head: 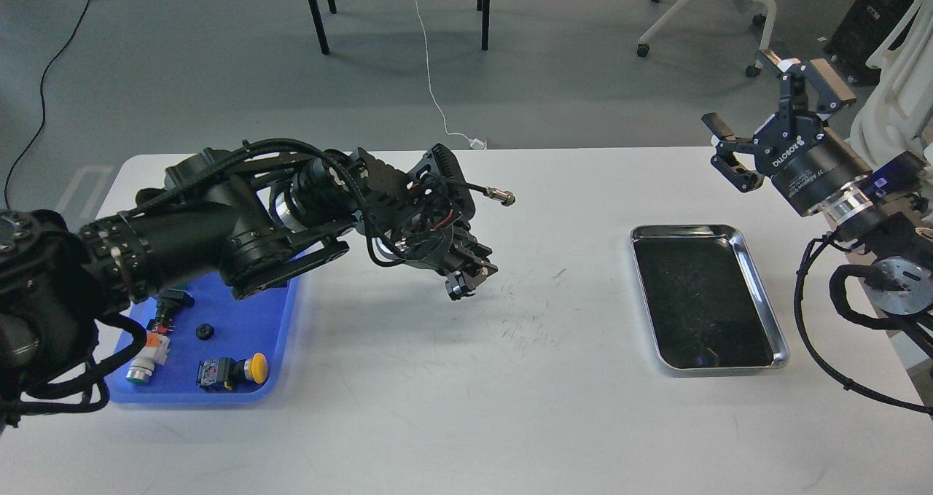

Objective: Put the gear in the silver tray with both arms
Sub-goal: 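Carry the gear with the left gripper to the table center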

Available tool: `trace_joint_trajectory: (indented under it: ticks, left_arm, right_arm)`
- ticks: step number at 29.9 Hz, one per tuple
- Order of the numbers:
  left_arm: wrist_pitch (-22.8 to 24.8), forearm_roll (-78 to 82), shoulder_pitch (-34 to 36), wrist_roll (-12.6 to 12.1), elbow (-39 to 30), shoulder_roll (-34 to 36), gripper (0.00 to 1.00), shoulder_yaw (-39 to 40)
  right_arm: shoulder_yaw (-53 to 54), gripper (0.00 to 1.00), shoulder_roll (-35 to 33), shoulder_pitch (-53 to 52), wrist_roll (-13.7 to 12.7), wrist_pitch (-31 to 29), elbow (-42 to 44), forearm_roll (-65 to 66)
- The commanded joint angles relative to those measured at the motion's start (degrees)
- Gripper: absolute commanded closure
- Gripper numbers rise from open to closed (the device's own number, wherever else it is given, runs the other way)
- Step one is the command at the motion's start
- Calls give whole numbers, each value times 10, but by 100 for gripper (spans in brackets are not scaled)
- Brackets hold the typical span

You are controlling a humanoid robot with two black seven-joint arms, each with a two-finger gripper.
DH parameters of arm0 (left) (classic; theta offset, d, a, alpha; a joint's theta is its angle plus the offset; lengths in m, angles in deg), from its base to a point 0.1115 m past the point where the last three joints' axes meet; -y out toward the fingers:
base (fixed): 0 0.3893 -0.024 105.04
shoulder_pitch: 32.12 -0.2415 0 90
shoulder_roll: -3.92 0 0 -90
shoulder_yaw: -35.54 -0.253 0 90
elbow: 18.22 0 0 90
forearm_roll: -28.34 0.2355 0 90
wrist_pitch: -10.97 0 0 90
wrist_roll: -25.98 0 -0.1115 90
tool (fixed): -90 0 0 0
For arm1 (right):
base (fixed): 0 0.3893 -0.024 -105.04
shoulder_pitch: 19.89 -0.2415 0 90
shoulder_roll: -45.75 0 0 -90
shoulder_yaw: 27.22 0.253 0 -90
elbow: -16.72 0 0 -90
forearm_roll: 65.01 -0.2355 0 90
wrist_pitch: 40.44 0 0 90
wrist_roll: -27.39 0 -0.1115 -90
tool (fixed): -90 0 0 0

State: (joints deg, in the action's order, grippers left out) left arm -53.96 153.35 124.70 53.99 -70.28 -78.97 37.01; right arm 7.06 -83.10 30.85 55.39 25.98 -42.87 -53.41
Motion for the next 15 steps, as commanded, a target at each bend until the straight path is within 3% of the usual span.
trace_joint_trajectory:
  ticks: [1,3,15]
  left_arm:
    - [0,0,-2,0,27,-45,87,-24]
    - [-1,0,-3,0,46,-70,87,-30]
    - [-8,0,-14,0,125,-71,86,-49]
  right_arm:
    - [-19,1,1,-34,0,0,1,-2]
    - [-34,1,4,-54,0,0,1,-2]
    - [-133,1,27,-145,0,4,10,-2]
